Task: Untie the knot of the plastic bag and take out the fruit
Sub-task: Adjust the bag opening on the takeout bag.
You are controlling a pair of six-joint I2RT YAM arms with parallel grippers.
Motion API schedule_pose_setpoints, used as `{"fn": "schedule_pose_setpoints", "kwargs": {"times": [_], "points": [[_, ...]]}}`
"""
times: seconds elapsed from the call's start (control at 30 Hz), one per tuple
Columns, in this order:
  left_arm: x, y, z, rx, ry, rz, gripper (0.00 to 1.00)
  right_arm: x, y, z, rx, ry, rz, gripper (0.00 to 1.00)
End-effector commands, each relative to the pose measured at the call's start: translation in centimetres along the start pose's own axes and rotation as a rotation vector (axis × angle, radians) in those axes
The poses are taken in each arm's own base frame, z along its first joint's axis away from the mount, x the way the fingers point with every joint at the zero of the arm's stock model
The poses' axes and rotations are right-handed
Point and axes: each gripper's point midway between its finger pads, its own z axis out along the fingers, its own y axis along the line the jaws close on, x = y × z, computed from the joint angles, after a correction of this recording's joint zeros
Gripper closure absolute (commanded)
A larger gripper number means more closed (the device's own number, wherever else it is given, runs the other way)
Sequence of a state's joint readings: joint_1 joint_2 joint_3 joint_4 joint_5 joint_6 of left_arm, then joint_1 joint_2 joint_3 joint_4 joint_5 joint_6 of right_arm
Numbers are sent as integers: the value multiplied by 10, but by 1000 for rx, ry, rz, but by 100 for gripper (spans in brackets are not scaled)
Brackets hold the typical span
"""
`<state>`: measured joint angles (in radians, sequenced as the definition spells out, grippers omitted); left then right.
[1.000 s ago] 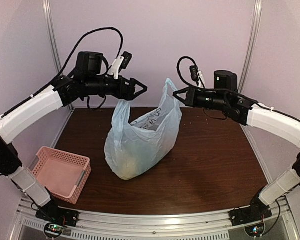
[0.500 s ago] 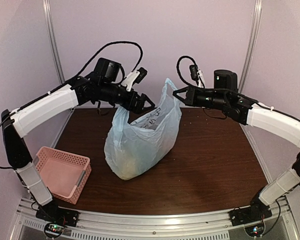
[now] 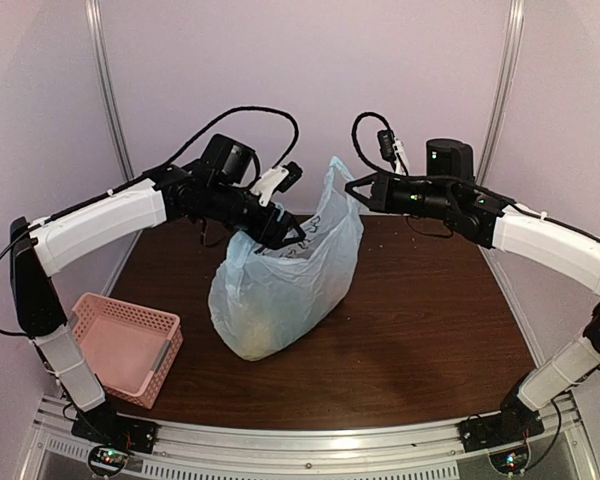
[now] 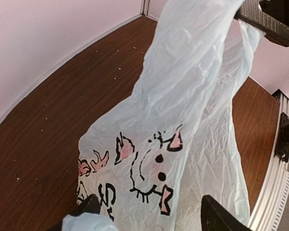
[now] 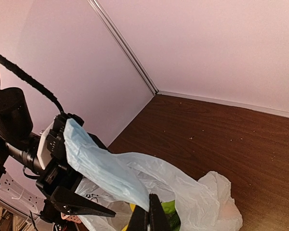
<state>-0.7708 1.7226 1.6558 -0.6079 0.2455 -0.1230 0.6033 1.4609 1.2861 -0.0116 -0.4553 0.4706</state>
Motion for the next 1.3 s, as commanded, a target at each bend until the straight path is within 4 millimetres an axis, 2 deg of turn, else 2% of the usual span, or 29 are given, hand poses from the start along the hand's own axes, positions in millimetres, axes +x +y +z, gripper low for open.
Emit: {"fn": "schedule_pose_setpoints", "kwargs": {"times": [0.0,0.1,0.27,0.47,0.67,0.87,1.0,1.1,1.2,1.27], "points": [[12,2,13,-12,41,15,33,-7,-2,1,15,-14,-15,100],[14,3,15,-32,48,20,38,-7,-2,1,16,-13,-16,100],[12,21,10,-147,45,14,50,-7,-4,-1,32,-13,-19,100],[19,73,-7,-441,62,-60,66,-13,-17,-17,132,-59,-33,100],[32,93,-16,-488,76,-111,68,-21,-25,-37,228,-89,-61,100],[41,112,-36,-545,68,-159,67,-23,-37,-46,307,-113,-50,100],[41,114,-45,-551,58,-161,68,-24,-36,-43,299,-115,-48,100],[40,111,-46,-524,56,-157,74,-27,-37,-38,296,-112,-52,100],[32,91,-39,-398,28,-145,81,-30,-37,-33,298,-101,-50,100],[22,71,-34,-271,-20,-136,86,-30,-33,-31,280,-96,-40,100]]}}
